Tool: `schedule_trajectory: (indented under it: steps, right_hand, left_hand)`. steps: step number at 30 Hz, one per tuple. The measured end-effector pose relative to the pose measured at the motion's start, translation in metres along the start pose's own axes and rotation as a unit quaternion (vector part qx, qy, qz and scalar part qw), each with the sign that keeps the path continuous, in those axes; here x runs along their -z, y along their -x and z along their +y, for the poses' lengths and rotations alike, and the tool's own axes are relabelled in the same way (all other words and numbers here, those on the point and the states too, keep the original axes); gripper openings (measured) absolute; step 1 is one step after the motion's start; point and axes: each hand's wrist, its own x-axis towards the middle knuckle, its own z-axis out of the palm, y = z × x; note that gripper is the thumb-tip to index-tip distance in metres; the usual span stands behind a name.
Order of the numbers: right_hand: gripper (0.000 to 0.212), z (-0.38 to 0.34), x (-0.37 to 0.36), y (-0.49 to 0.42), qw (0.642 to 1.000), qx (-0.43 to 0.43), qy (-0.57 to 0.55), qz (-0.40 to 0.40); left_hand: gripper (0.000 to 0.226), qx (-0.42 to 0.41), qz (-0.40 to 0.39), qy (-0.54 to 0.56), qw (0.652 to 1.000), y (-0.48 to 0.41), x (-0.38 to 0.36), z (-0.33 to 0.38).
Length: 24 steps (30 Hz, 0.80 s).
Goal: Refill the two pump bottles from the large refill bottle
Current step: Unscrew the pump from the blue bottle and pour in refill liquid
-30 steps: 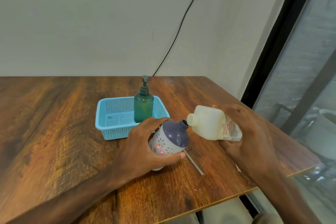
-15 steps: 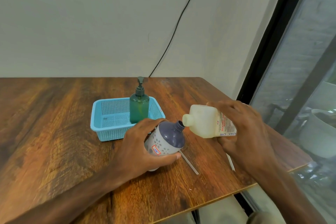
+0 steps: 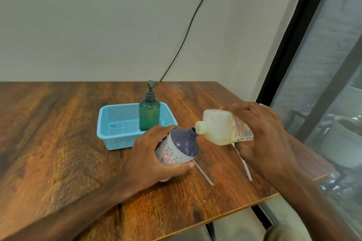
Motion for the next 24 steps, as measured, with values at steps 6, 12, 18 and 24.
schedule_trajectory:
  steps: [6,12,18,24]
  right_hand:
    - [0.087,-0.0017,0.0022,-0.0013,1.0,-0.004,0.009,-0.007]
    - [0.082,-0.0015,0.003,-0.0026,1.0,-0.001,0.017,-0.01]
    - [0.083,-0.0017,0.0029,-0.0026,1.0,0.005,0.024,0.002]
    - [0.078,-0.0025,0.0033,-0.0041,1.0,0.006,0.03,-0.001]
  left_hand:
    - [0.088,0.011,-0.005,-0.009,1.0,-0.0002,-0.001,-0.0025]
    - [0.084,0.008,-0.003,0.004,1.0,-0.0004,0.0005,0.0017]
    - [0.081,0.004,-0.002,0.018,1.0,-0.001,0.0006,0.003]
    - [0.09,0.015,-0.007,0.007,1.0,-0.0005,0.0001,-0.0018]
